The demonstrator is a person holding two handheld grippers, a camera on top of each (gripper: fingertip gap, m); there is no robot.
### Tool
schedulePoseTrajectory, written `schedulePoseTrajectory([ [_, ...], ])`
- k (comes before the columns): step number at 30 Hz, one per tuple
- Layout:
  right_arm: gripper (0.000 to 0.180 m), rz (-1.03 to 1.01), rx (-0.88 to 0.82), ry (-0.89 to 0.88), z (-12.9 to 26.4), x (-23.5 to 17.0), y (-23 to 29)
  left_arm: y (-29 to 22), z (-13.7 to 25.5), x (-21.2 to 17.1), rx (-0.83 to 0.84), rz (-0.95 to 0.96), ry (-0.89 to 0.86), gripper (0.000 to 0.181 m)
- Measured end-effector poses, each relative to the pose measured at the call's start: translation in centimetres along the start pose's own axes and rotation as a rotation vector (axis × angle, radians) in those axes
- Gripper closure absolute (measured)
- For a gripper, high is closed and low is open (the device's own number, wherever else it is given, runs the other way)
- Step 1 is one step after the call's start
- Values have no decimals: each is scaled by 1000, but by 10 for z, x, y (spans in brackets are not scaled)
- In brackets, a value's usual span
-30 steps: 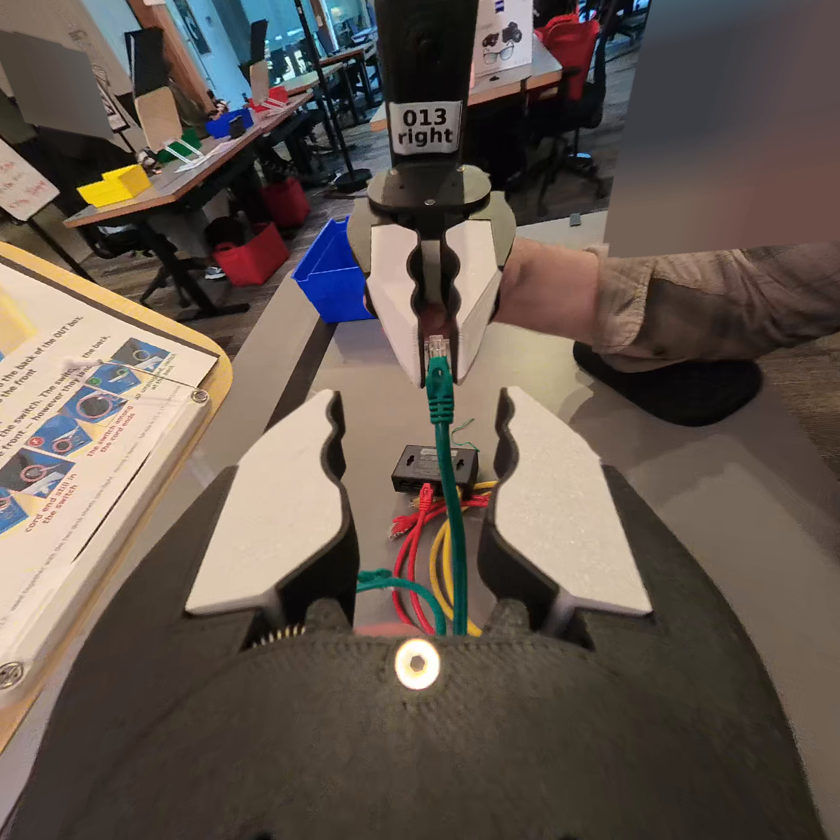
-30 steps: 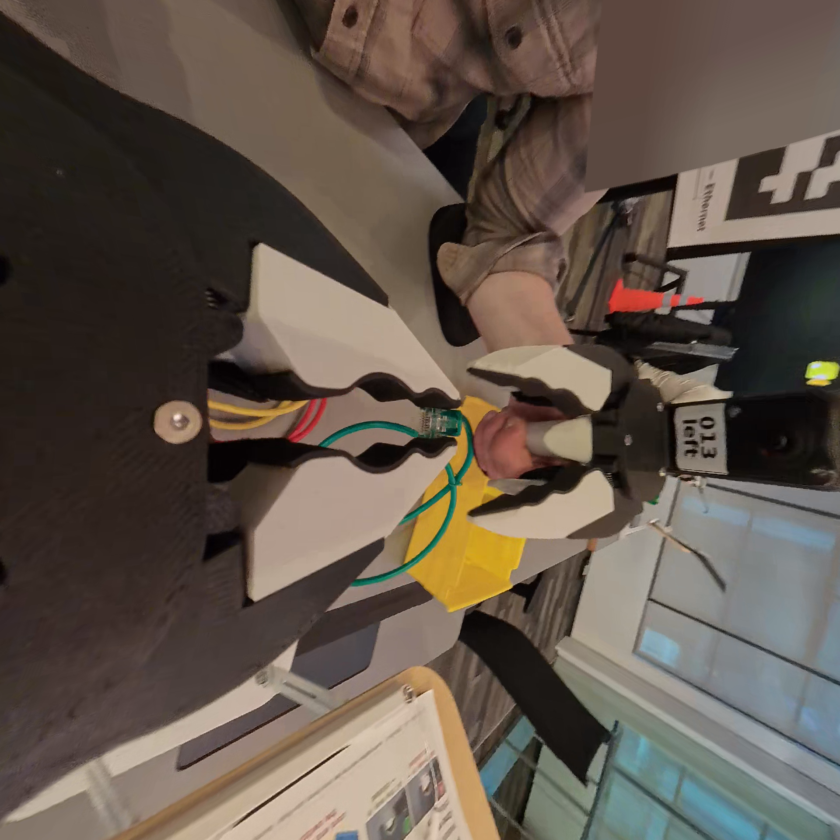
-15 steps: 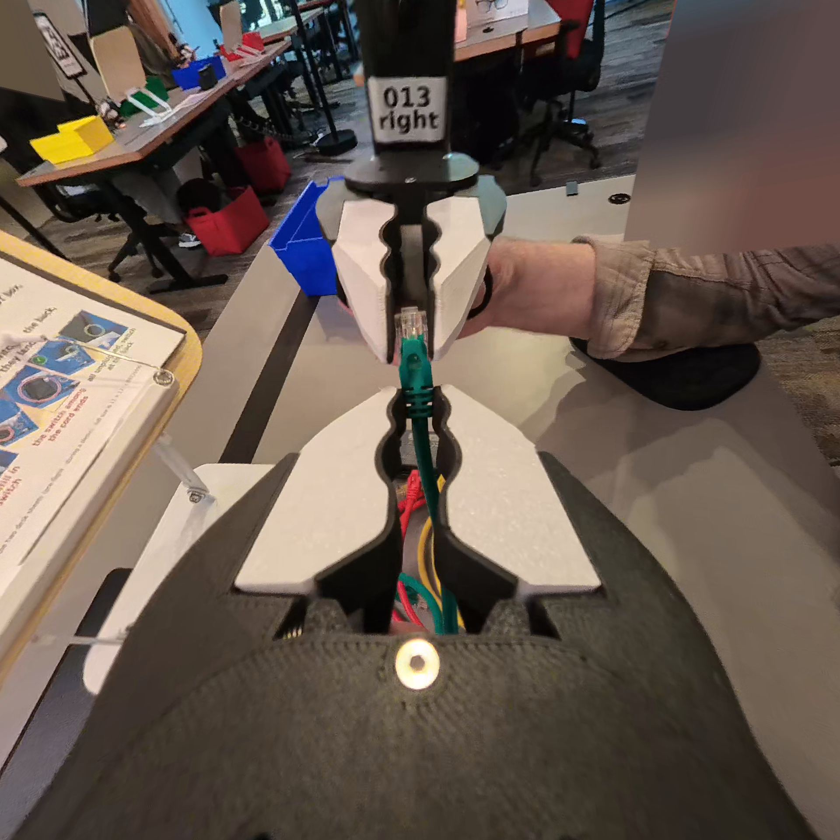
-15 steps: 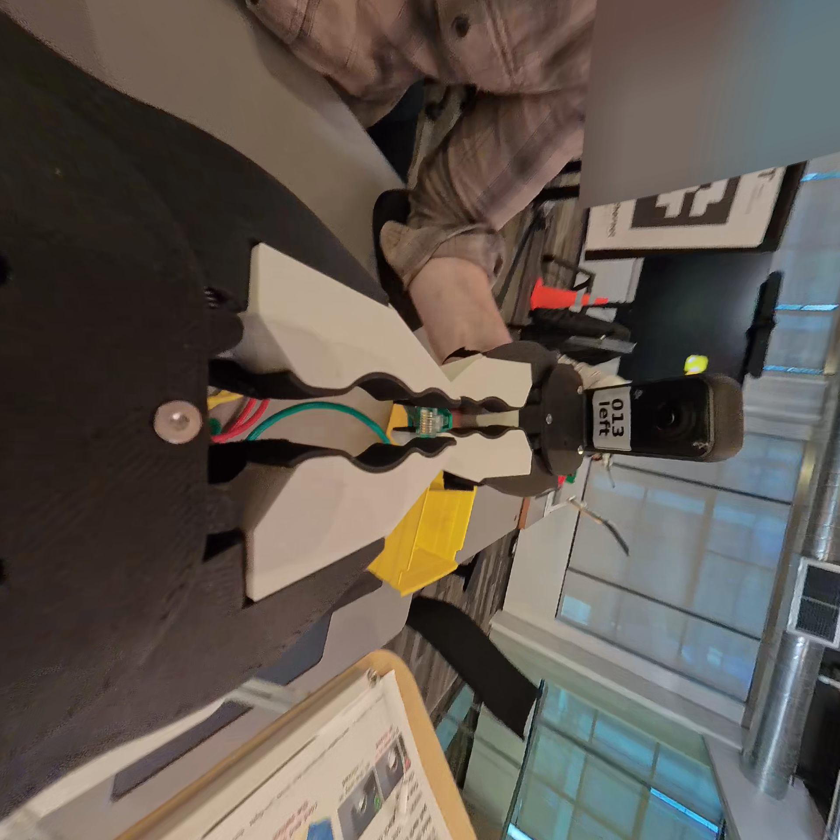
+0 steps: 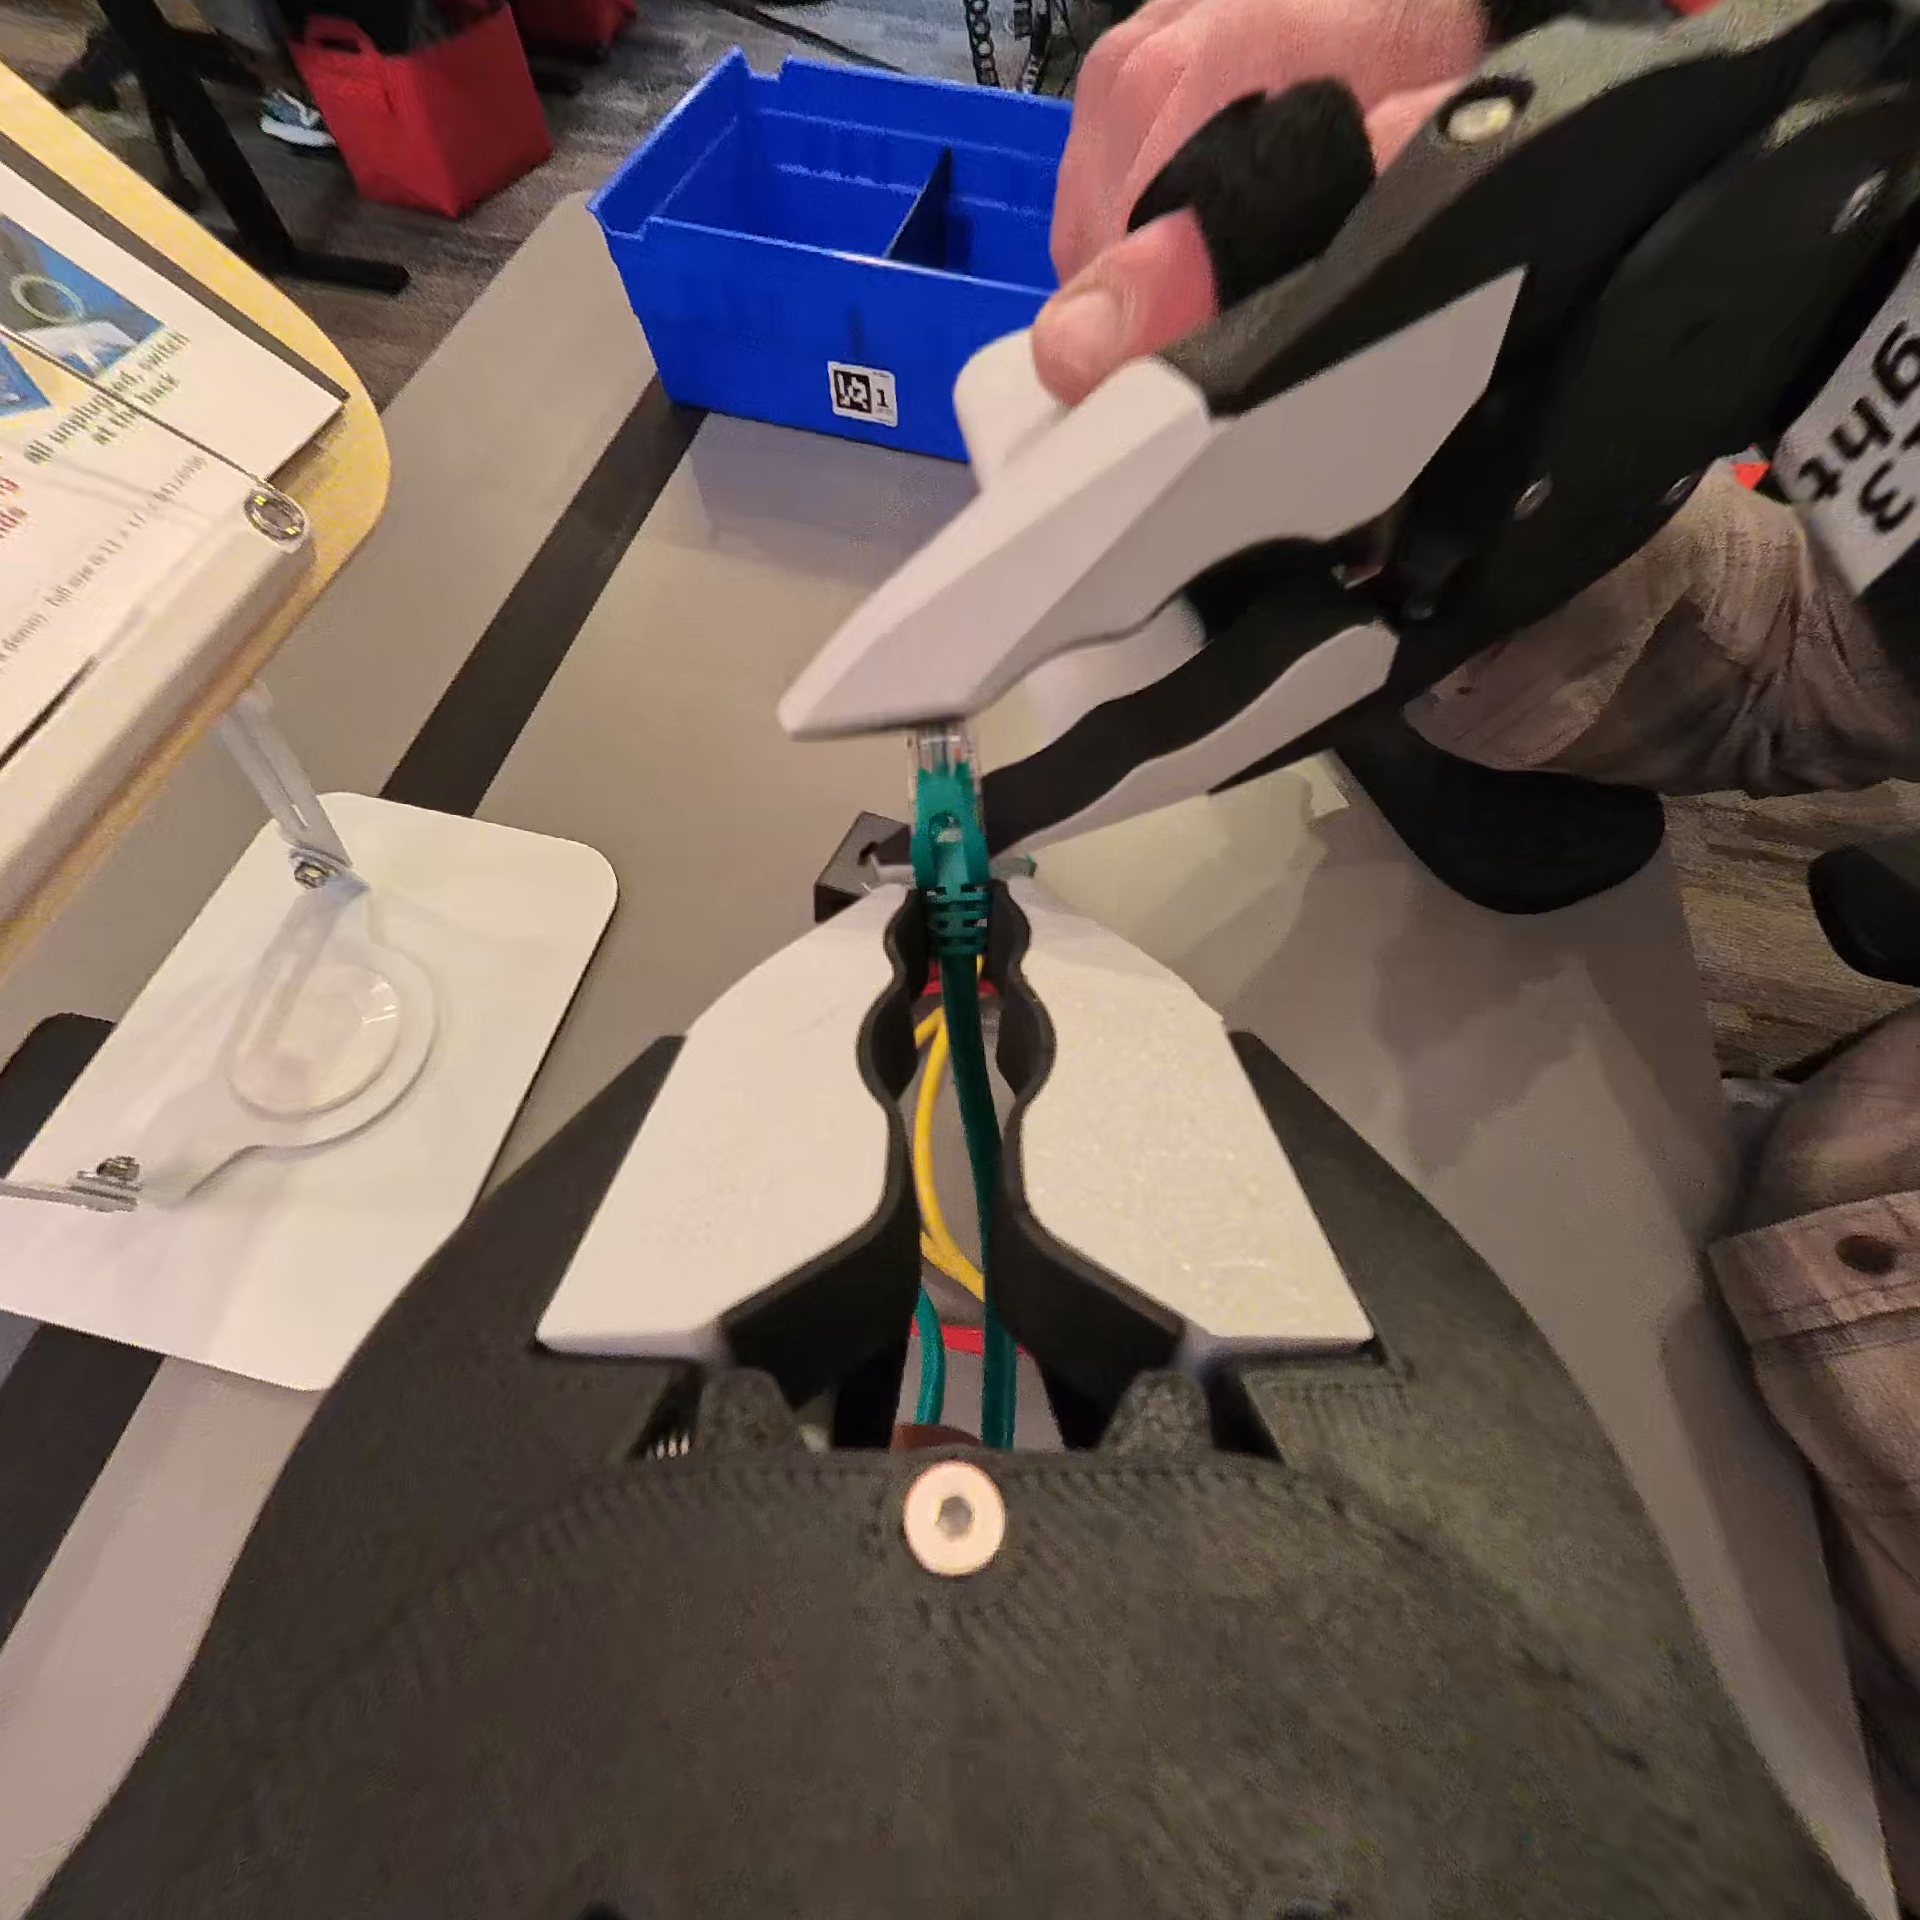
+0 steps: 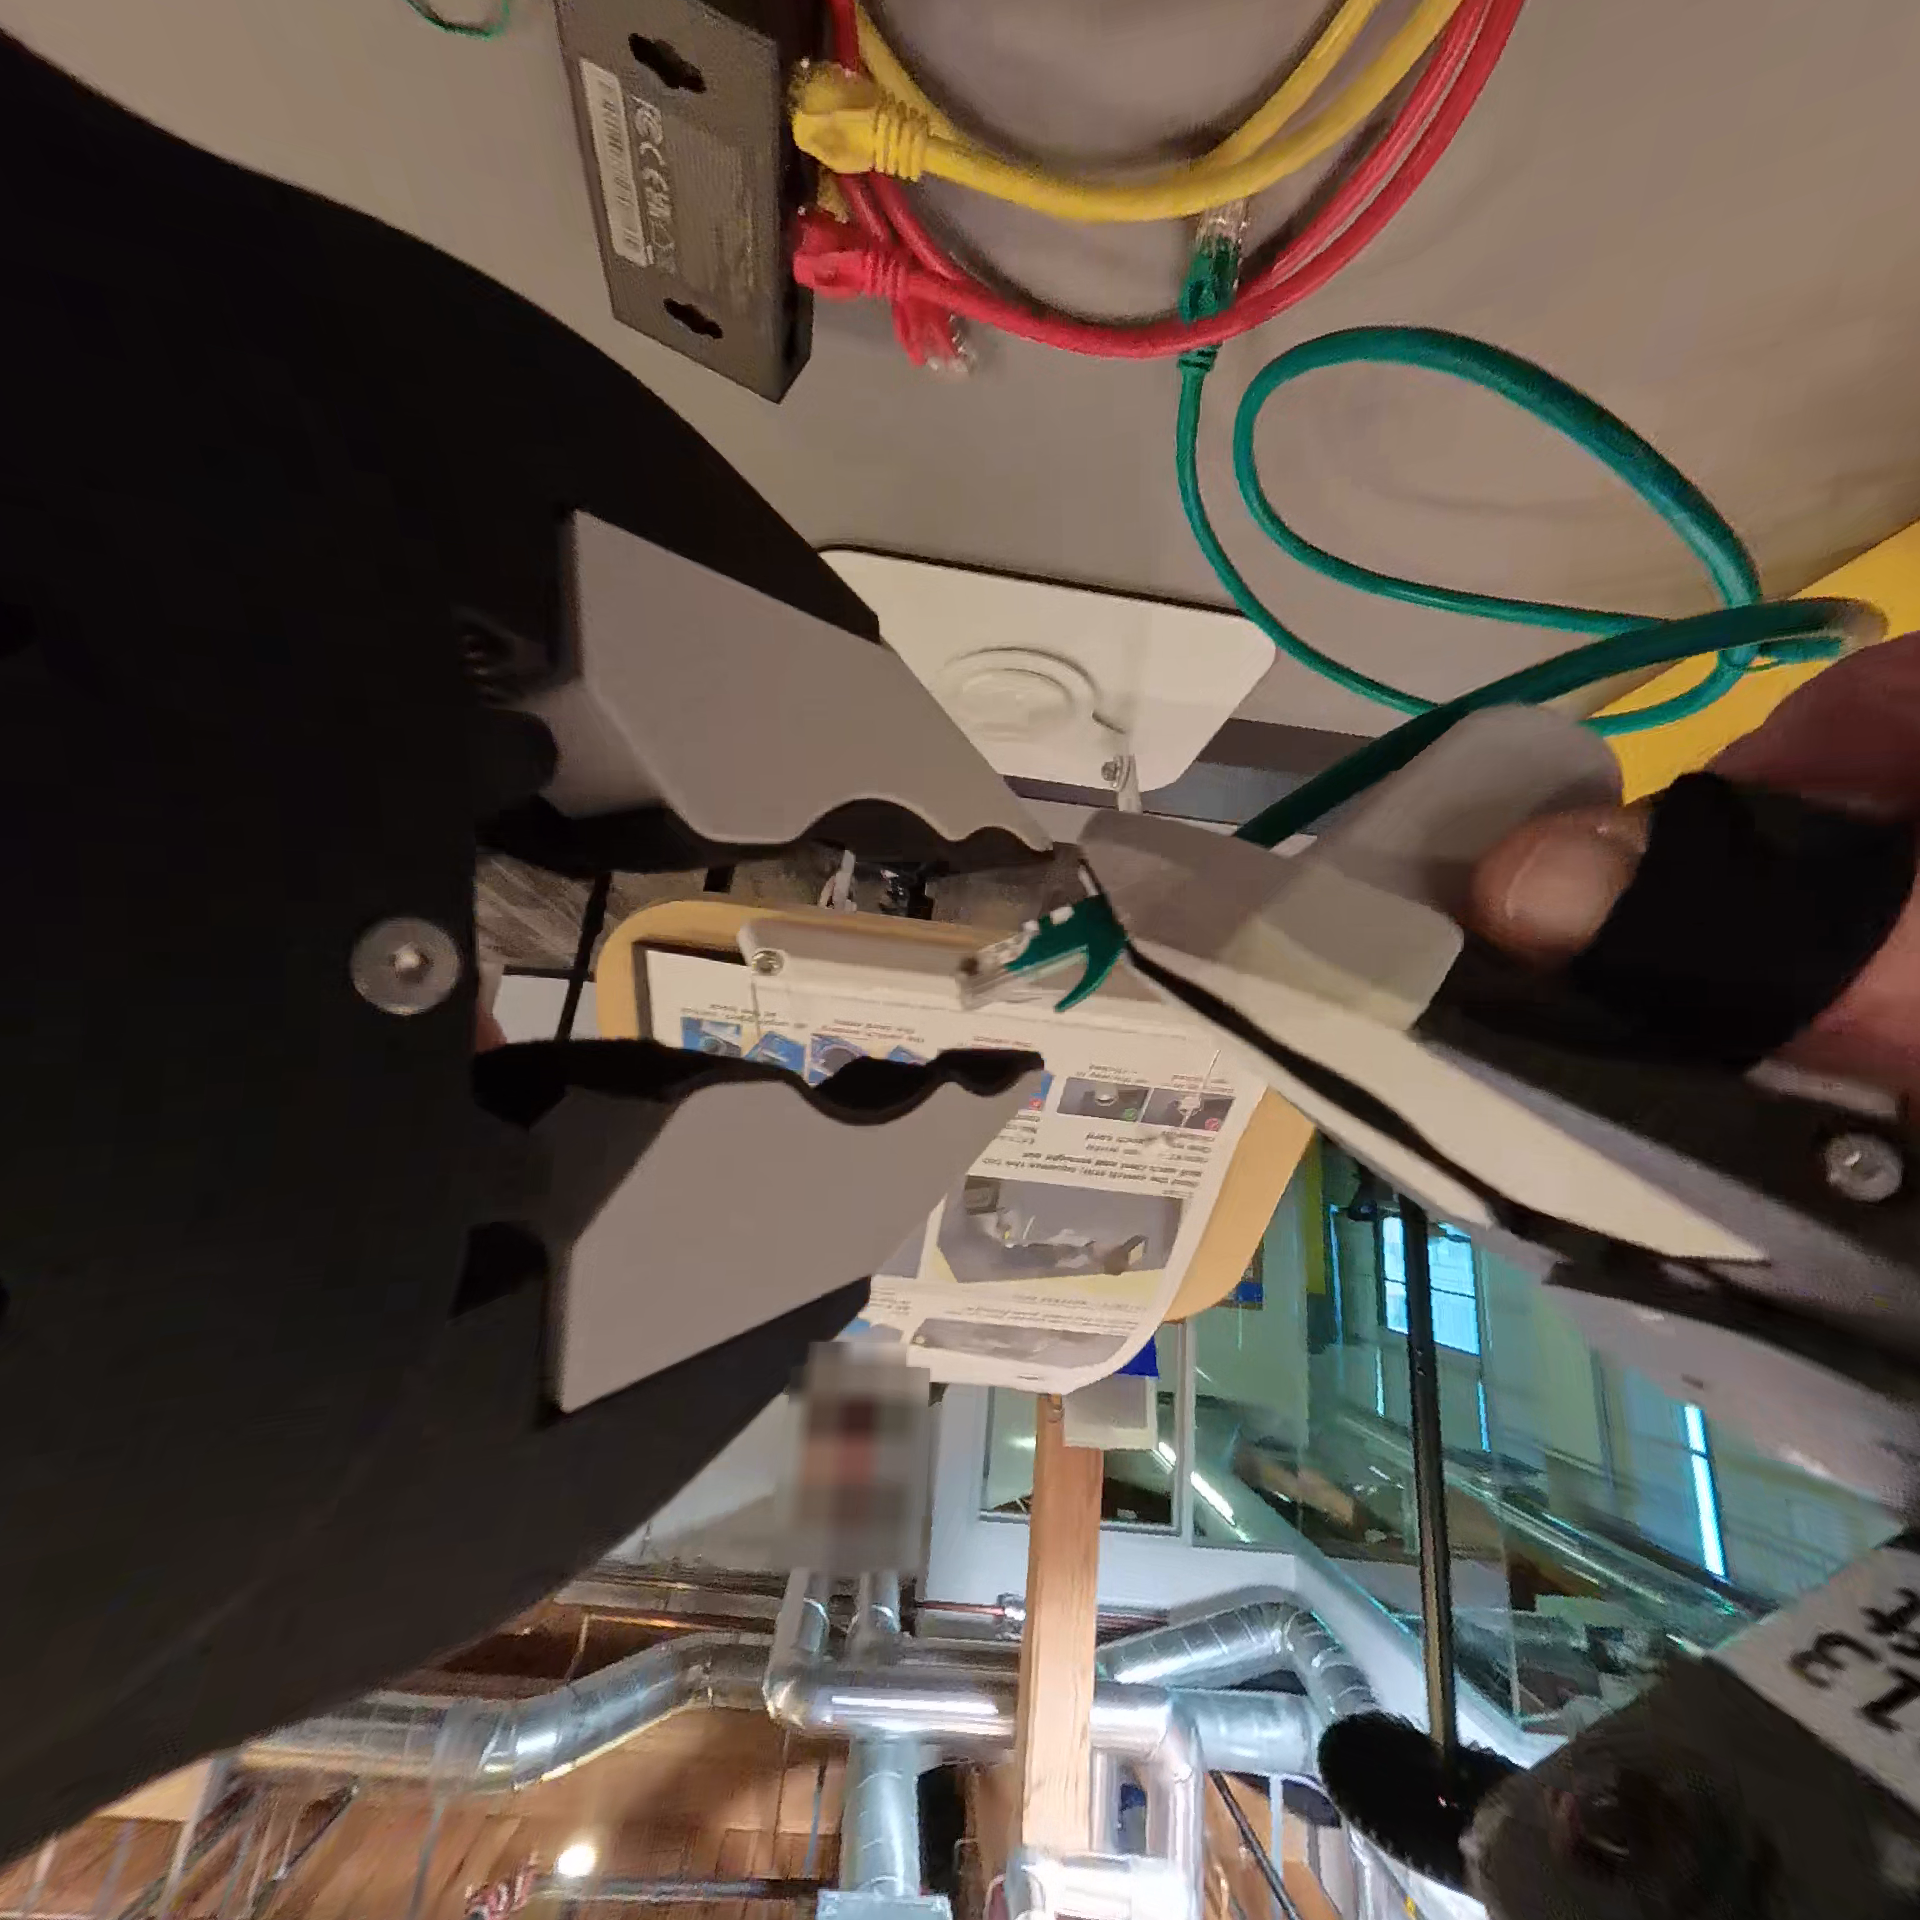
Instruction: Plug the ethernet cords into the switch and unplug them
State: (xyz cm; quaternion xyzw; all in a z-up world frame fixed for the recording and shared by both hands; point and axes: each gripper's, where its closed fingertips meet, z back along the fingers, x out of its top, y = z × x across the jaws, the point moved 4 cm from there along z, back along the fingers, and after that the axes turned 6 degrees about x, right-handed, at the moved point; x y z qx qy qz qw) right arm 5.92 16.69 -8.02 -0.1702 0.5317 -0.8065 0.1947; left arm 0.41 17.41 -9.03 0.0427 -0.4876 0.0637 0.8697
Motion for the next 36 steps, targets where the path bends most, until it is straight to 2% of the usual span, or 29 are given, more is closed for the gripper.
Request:
schedulePoseTrajectory([
  [4,166,22,-24,11,-6,1,3,1,-2,-2,-20,37,11,170],
  [11,168,-84,-42,-31,-9,-4,-1,6,1,2,-21,46,-56,169],
  [14,168,-158,-52,-48,-10,-12,-3,6,10,9,-1,24,-106,149],
  [17,169,-215,-76,-86,-9,-17,-7,12,34,19,38,5,-190,132],
  [20,169,-262,-115,-103,-5,-23,-14,22,78,28,69,25,-322,130],
  [22,169,-306,-157,-95,-2,-31,-20,29,108,22,96,24,-339,137],
  [25,169,-353,-201,-75,1,-42,-27,-12,123,7,-150,-64,-233,151],
  [28,169,-376,-231,-60,1,-45,-29,-55,84,4,-274,-188,-70,138],
  [32,169,-395,-252,-58,2,-45,-31,-62,1,14,-308,-52,-27,113],
  [34,169,-404,-263,-71,6,-44,-34,-43,-24,23,-252,79,-132,102],
  [36,169,-406,-263,-91,9,-41,-36,-26,-29,36,-263,237,-344,98],
])
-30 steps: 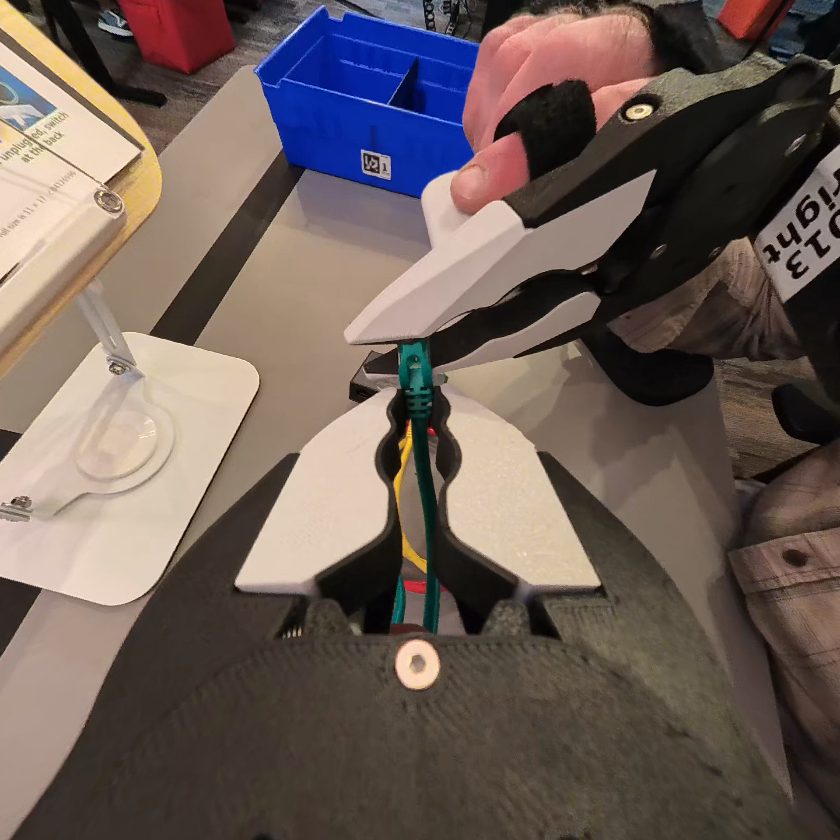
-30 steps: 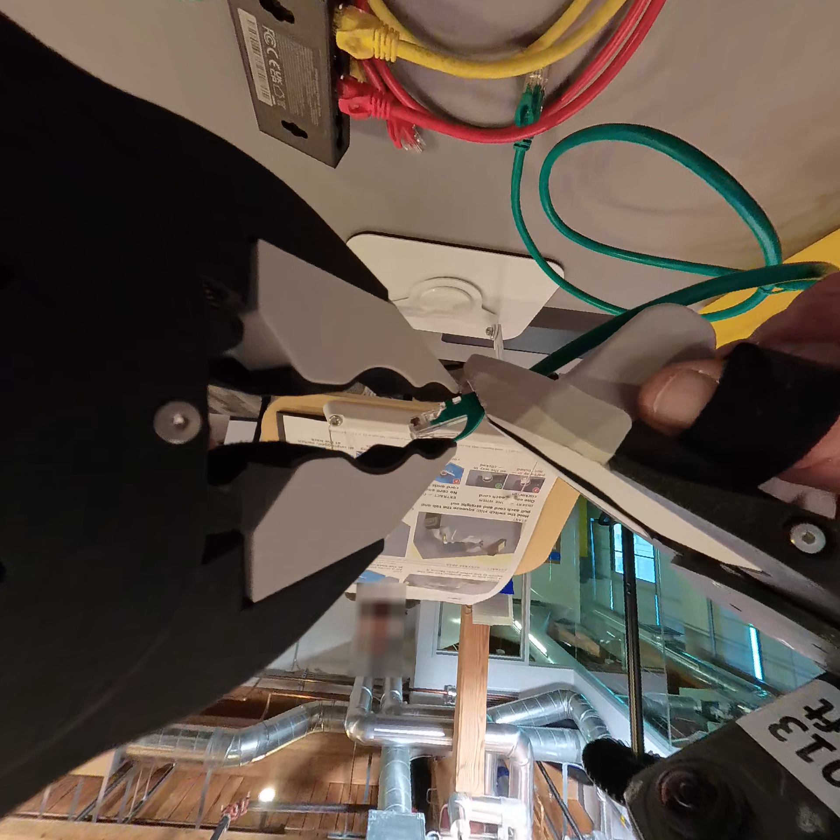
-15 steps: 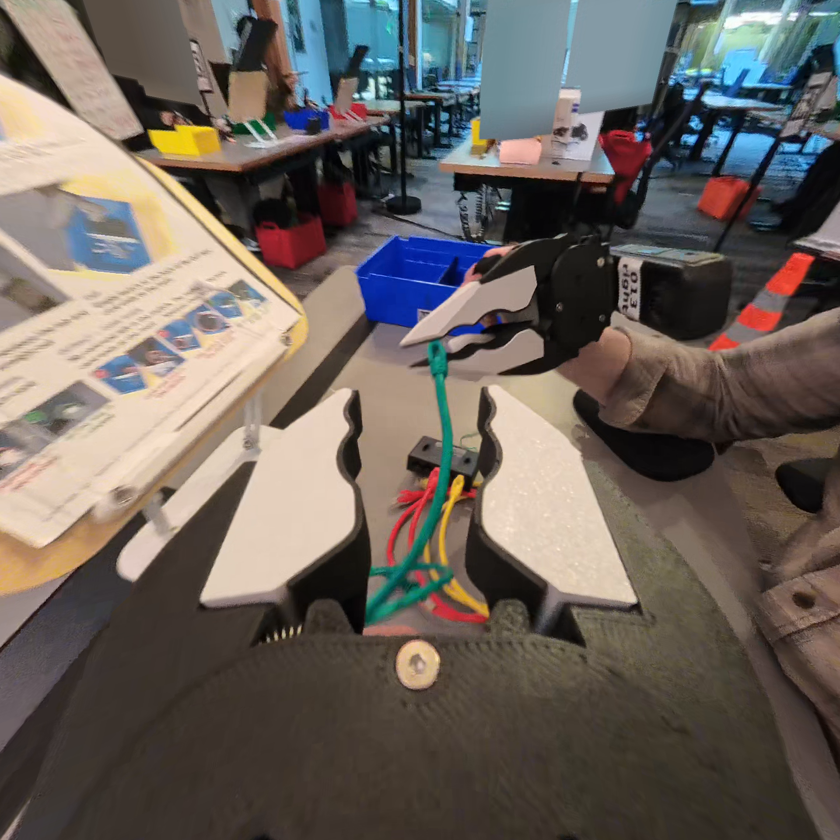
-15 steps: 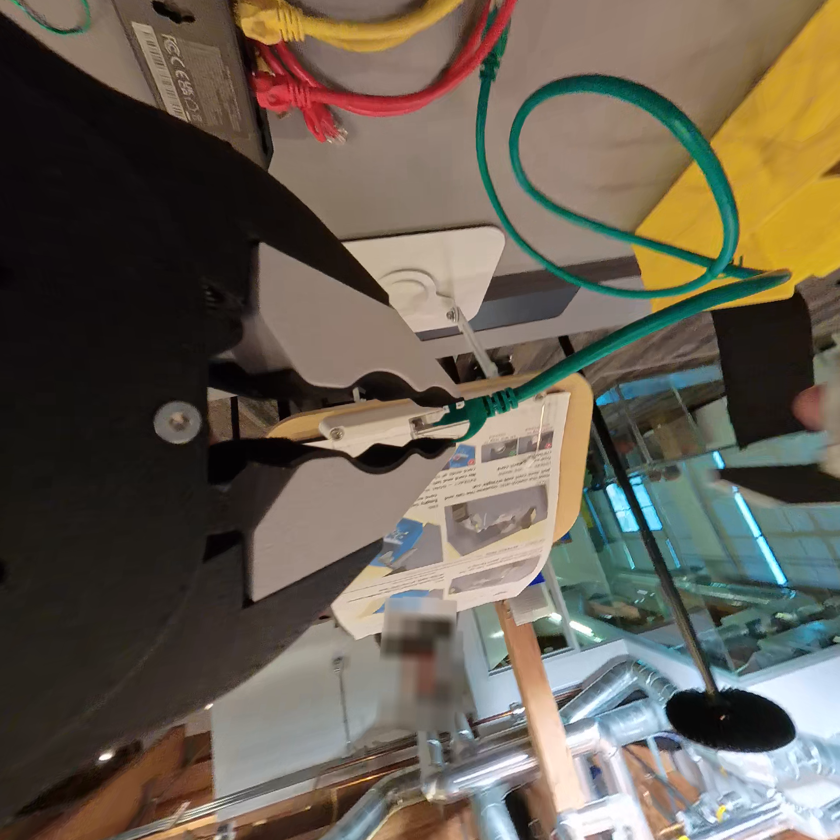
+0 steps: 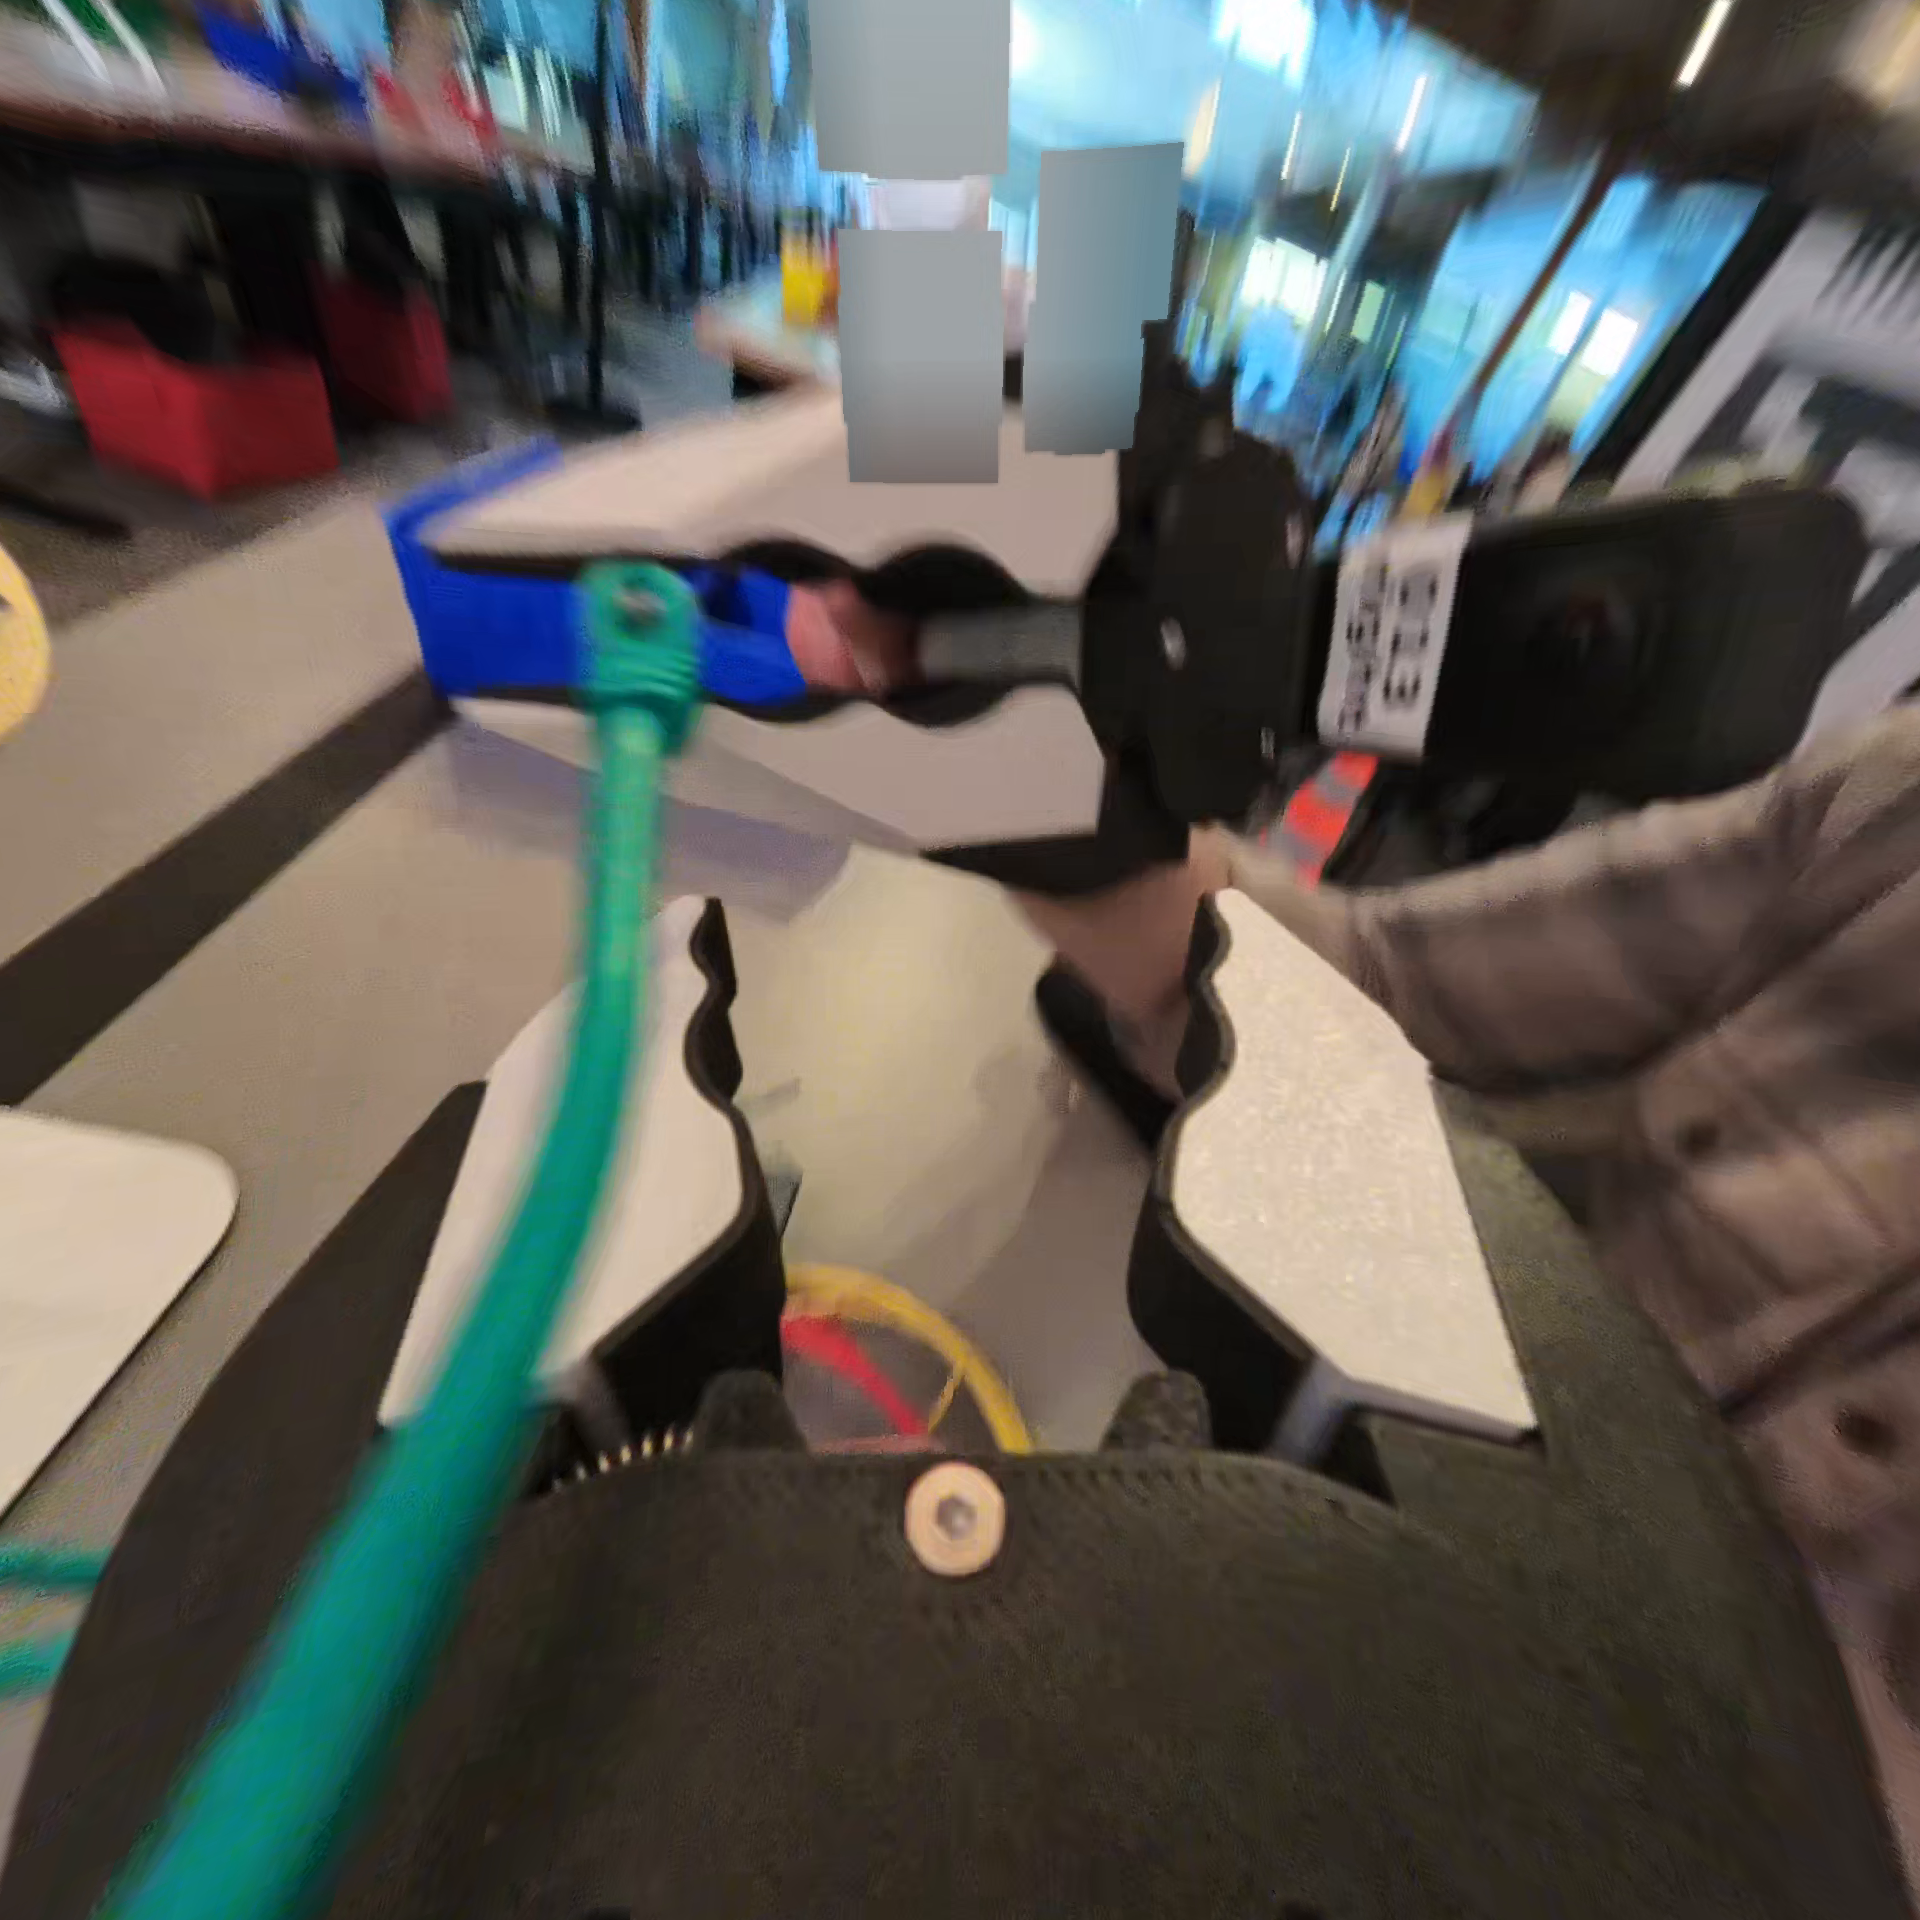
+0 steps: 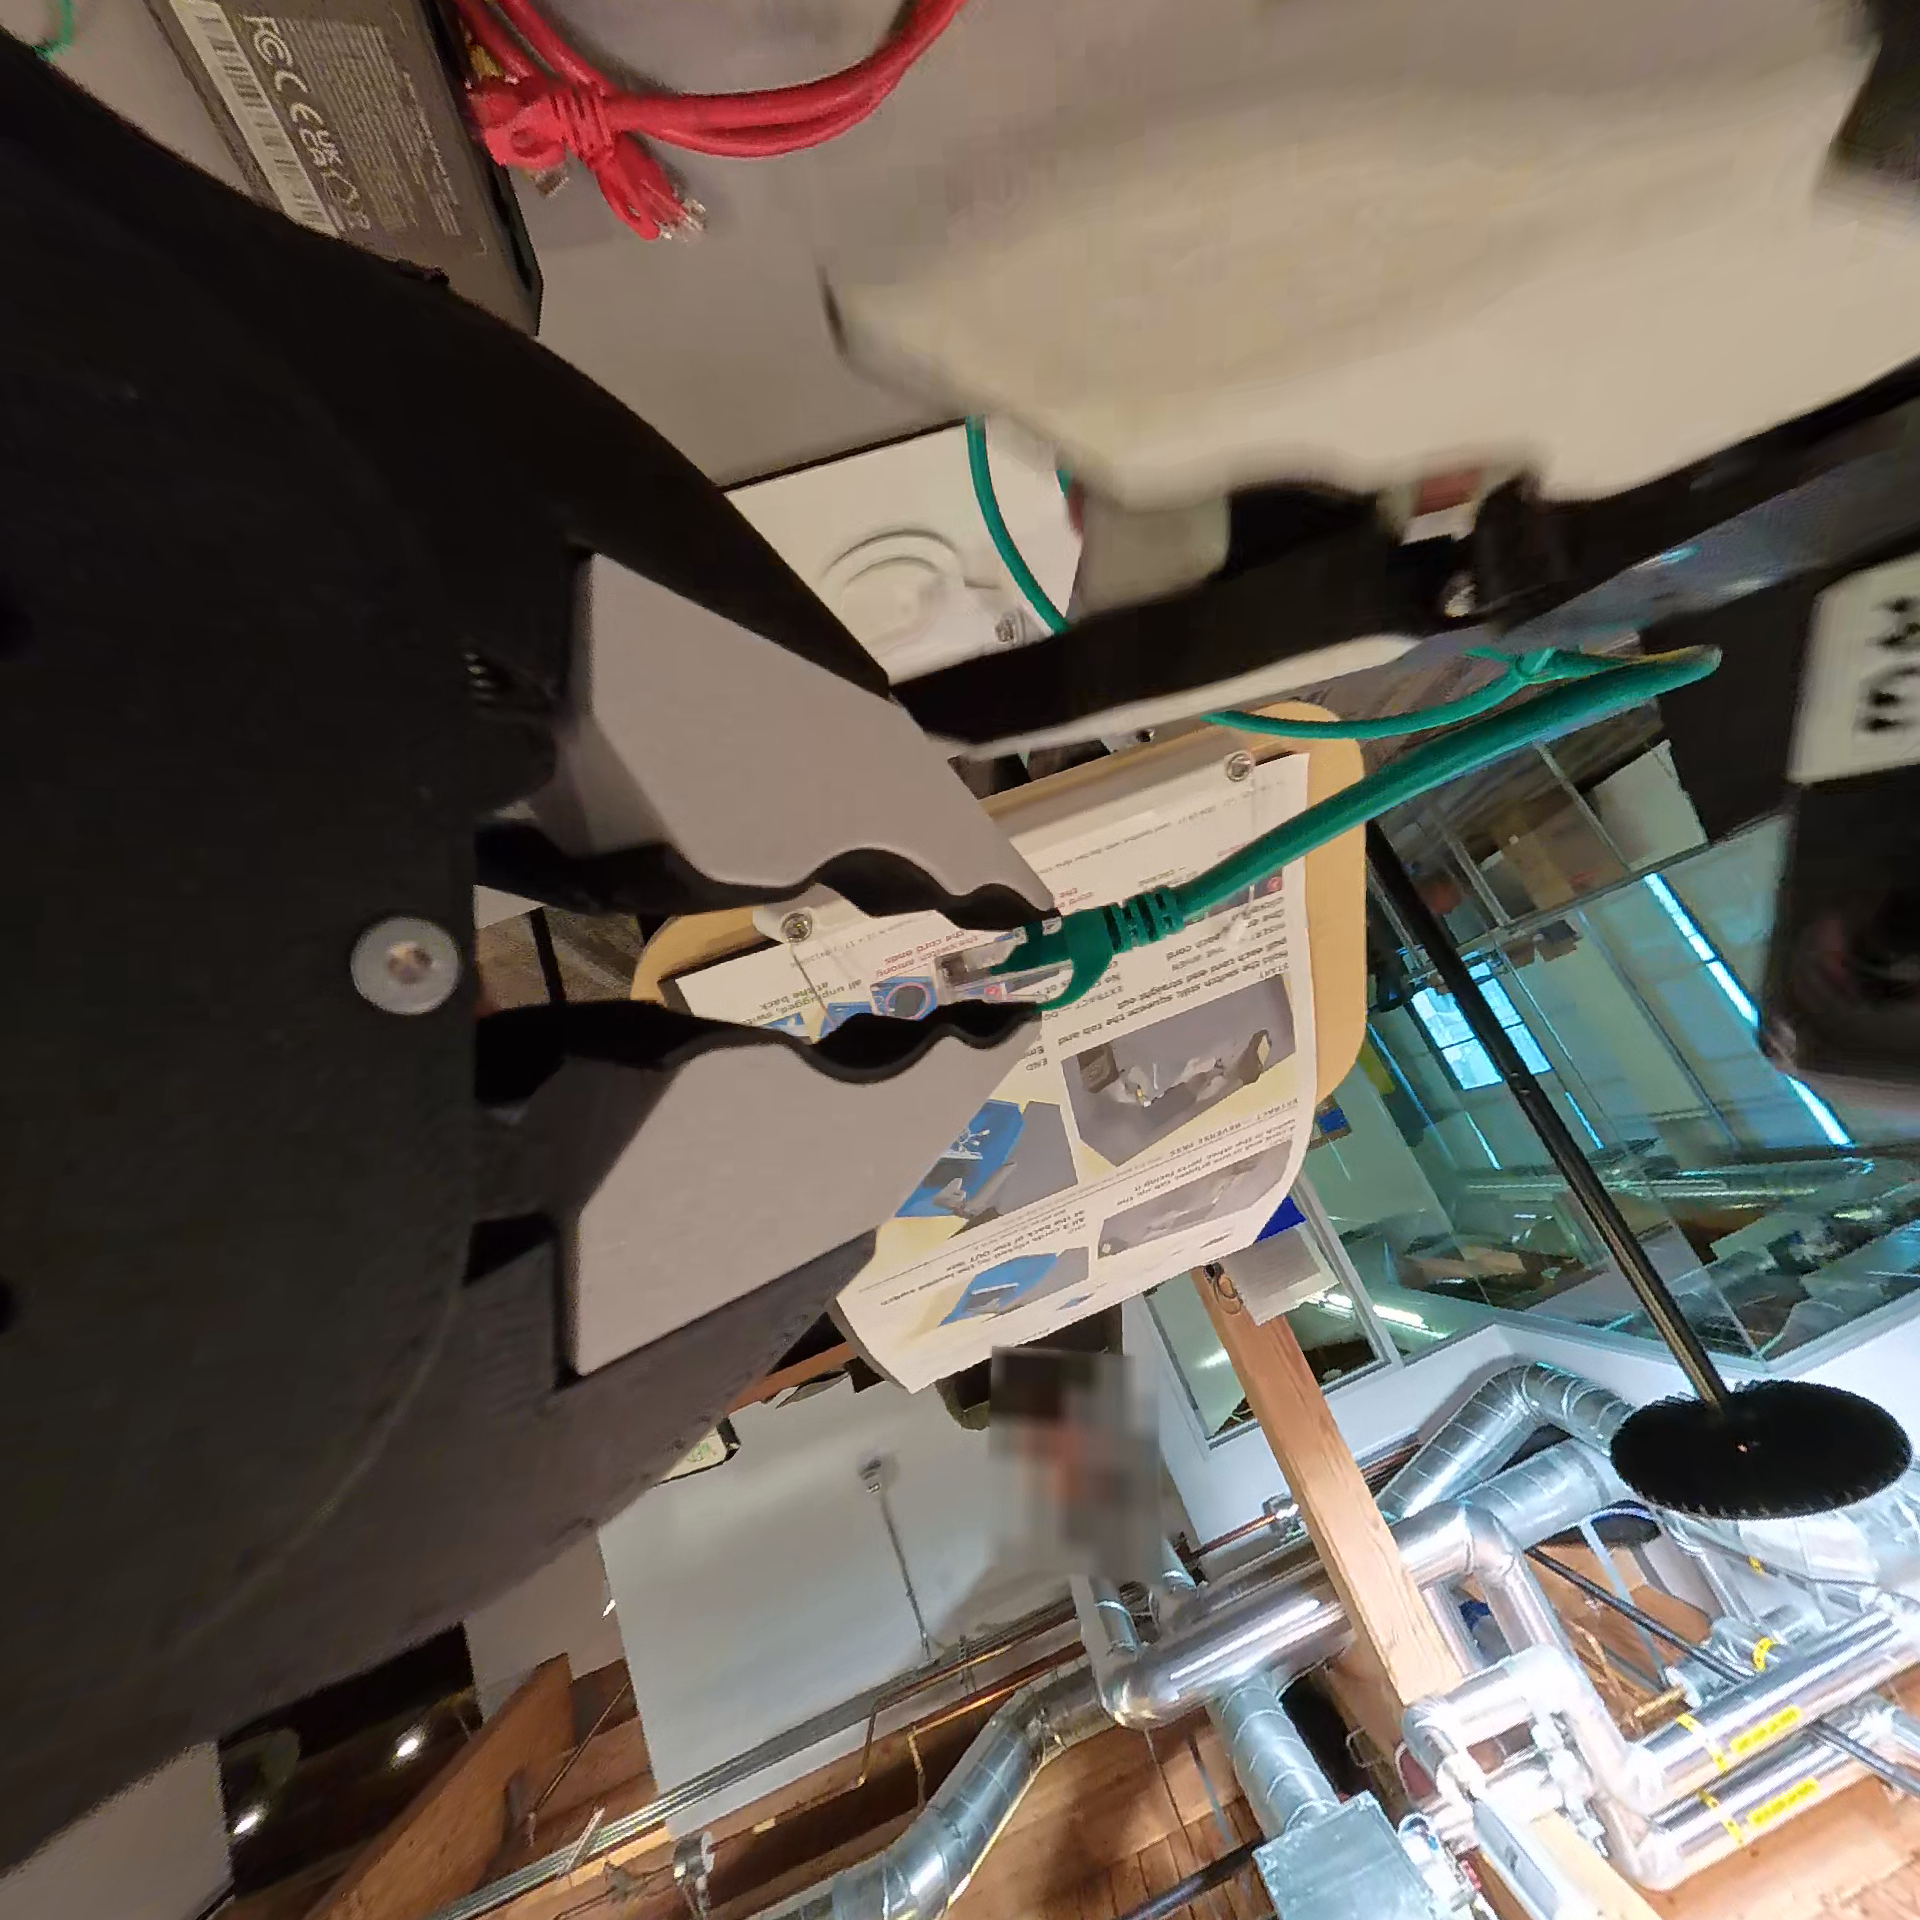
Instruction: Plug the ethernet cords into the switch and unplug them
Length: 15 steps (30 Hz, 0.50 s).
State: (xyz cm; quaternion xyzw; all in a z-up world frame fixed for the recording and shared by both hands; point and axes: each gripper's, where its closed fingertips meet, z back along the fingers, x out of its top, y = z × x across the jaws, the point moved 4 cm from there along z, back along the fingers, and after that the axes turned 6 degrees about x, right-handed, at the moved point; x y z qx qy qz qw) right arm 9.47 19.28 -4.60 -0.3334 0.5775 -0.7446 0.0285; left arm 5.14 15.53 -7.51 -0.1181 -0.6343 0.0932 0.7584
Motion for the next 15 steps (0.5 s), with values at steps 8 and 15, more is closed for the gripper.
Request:
schedulePoseTrajectory([
  [8,169,55,23,-12,2,7,5,25,37,32,80,22,-486,115],
  [15,170,154,33,7,3,11,9,21,30,21,85,-58,-290,156],
])
